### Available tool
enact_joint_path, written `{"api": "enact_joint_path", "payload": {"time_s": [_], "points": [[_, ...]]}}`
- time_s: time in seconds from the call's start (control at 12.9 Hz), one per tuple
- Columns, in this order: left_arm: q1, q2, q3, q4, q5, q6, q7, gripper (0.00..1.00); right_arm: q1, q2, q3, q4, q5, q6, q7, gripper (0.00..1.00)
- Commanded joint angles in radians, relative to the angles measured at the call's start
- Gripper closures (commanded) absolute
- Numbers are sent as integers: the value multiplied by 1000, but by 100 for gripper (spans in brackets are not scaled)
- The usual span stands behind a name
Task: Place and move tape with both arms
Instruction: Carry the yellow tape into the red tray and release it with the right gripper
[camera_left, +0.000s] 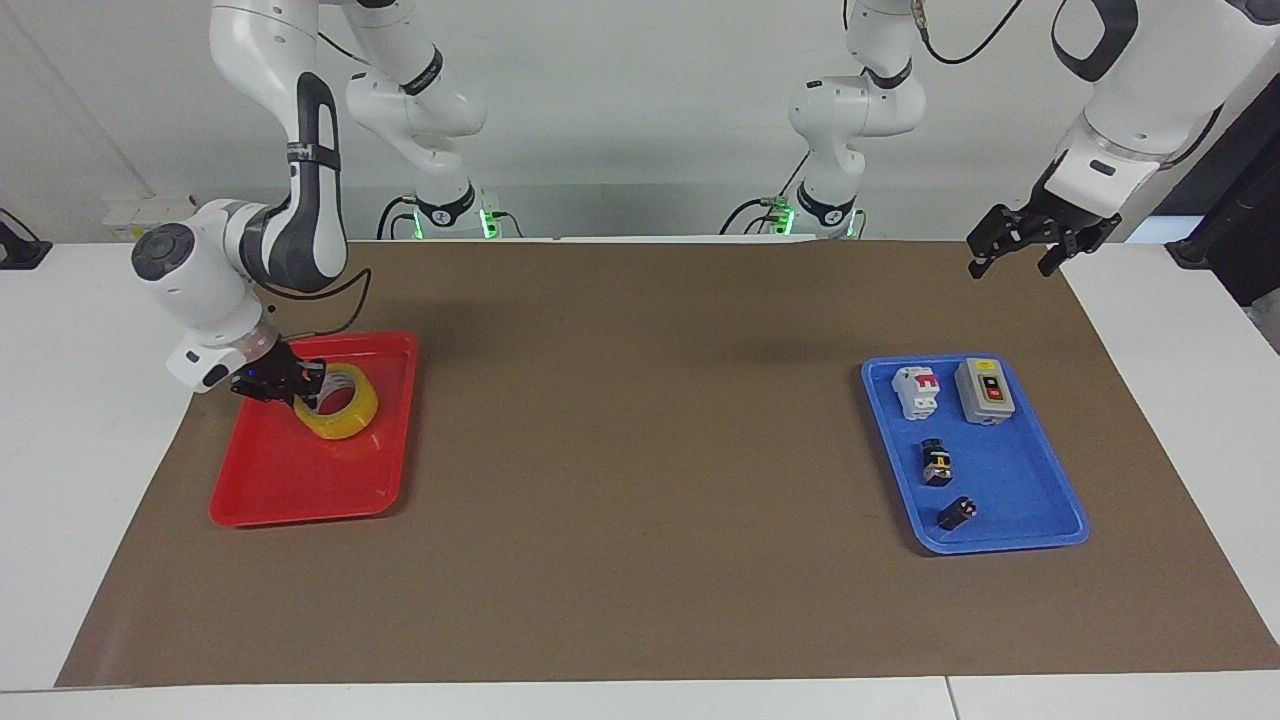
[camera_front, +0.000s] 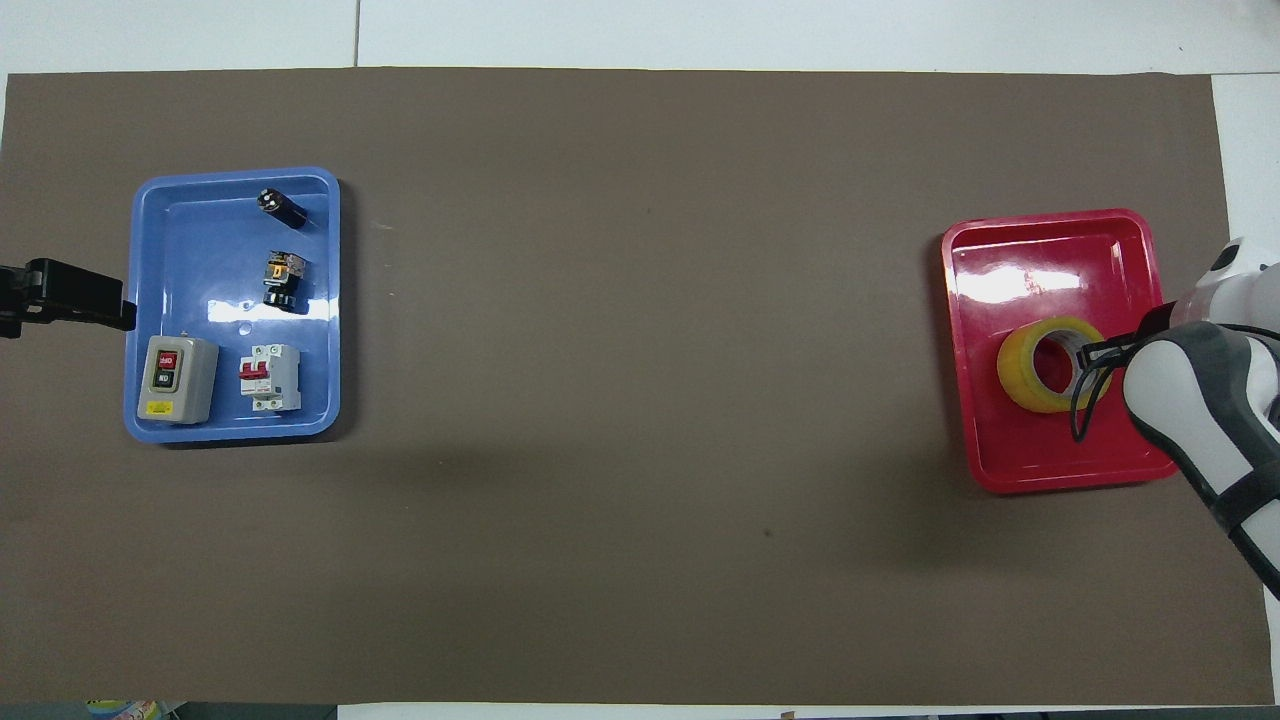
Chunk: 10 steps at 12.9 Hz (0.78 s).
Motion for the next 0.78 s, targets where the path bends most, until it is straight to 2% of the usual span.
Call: {"api": "enact_joint_path", "payload": {"time_s": [0.0,0.23,0.31,0.39,0.47,0.7], "points": [[7,-19,-2,-14,-12,-9,14,0,-6,-41,5,-54,-23,45,7,100],[7,-19,-2,-14,-12,-9,14,0,-6,-45,5,-58,-40,39,9,100],[7,-19,-2,-14,-12,-9,14,0,-6,-45,5,-55,-40,30,9,85],[7,-19,-2,-14,-12,-9,14,0,-9,-45,5,-41,-40,1,11,23],[7,-19,-2,-14,-12,-9,14,0,-12,-43,5,-2,-40,-33,12,0],[7,-19,-2,-14,-12,-9,14,0,1,-60,16,179,-40,-247,20,0]]}}
